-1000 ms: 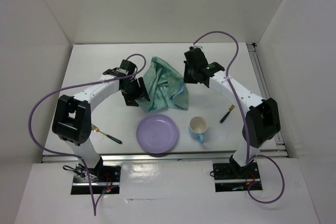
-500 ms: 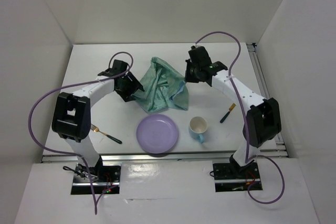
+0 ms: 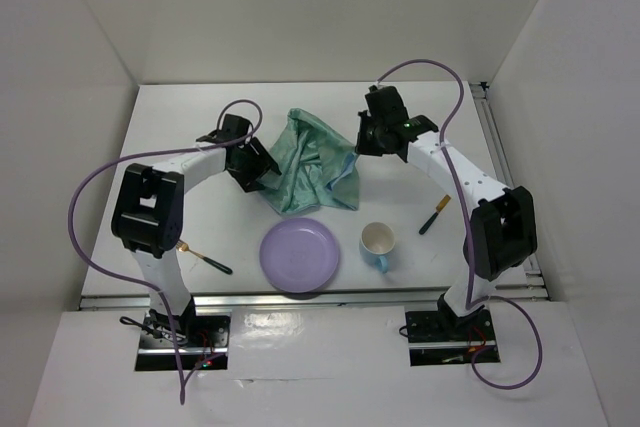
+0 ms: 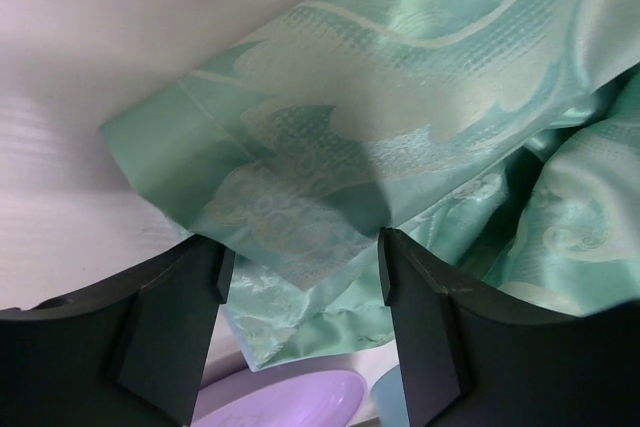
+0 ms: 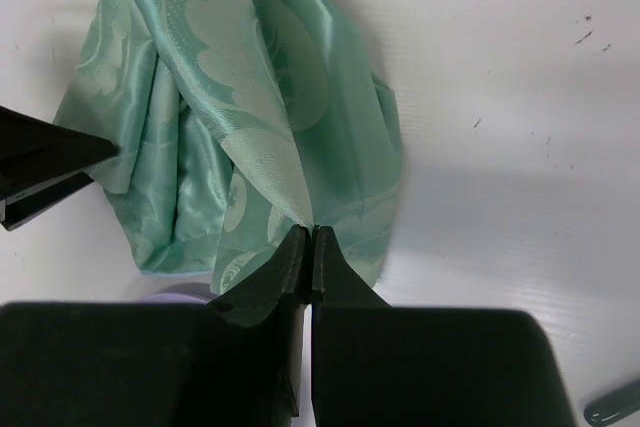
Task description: Set the dinner table for one person
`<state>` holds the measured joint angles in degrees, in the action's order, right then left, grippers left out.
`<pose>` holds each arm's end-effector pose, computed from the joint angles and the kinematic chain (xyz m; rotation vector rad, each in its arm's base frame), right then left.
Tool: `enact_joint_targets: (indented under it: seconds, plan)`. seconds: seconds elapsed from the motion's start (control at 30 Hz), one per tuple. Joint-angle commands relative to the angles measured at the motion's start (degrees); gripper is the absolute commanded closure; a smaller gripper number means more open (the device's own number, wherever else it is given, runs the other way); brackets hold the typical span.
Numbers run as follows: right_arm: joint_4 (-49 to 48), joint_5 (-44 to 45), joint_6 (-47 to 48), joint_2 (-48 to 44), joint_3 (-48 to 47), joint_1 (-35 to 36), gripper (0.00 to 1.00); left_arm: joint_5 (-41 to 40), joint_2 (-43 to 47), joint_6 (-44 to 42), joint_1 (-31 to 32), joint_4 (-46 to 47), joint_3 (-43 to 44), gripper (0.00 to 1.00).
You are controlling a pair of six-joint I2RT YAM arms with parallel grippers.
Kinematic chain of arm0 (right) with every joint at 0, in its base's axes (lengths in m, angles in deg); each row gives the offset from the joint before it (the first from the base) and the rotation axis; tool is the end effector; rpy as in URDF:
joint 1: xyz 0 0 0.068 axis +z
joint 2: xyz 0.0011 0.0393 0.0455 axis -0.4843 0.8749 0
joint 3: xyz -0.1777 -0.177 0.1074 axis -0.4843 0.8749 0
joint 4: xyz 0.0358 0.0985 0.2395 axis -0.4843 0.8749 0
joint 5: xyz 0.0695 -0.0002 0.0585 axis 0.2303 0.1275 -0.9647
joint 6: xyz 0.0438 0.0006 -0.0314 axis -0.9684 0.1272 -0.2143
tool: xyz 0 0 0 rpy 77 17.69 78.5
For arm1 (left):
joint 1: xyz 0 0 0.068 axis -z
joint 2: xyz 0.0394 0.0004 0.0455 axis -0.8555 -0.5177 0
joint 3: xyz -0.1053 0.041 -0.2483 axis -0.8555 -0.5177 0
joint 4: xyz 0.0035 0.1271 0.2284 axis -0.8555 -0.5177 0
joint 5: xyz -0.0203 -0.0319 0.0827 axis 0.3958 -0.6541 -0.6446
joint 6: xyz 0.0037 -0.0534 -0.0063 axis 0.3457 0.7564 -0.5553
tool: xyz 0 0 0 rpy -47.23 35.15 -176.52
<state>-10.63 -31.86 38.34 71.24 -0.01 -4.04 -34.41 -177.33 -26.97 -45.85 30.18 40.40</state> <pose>0.3394 0.1553 0.3008 0.0228 2.3867 0.3417 0.3805 -0.0934 0.1804 -0.9810 2.5059 -0.6387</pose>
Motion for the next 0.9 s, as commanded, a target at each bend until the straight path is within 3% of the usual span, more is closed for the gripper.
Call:
enact_joint_targets:
  seconds: [0.0,0.2,0.33,0.43,0.53,0.77,0.87]
  plan:
    - [-2.48,-0.01,0.63,-3.13,-1.94,-0.32,1.0,-1.19,-1.28,-1.81,0.12,2.99,3.04,0.26]
    - [-2.48,0.51,0.63,-3.66,-1.94,-1.37,1.0,-1.72,-4.18,-3.31,0.12,1.59,5.95,0.28]
    - [-2.48,-0.19,0.1,-3.66,-1.94,-1.9,1.0,-1.11,-4.18,-2.78,0.12,1.59,4.64,0.23]
    - [-2.48,-0.72,0.1,-3.66,-1.94,-1.9,1.0,-1.63,-3.57,-2.78,0.12,1.59,5.5,0.3]
    - [-1.96,-0.72,0.1,-3.14,-2.47,-1.9,1.0,-2.16,-4.09,-3.3,0.12,-0.07,7.17,0.44]
    - [-1.42,-0.19,1.85,-2.52,-4.75,-3.04,1.0,-3.3,-4.96,-5.59,-1.19,-2.89,14.2,0.96]
    - [-3.44,-0.98,2.55,-0.5,-8.08,-5.93,1.0,-3.3,-6.81,-6.65,-2.86,-5.25,20.96,1.0]
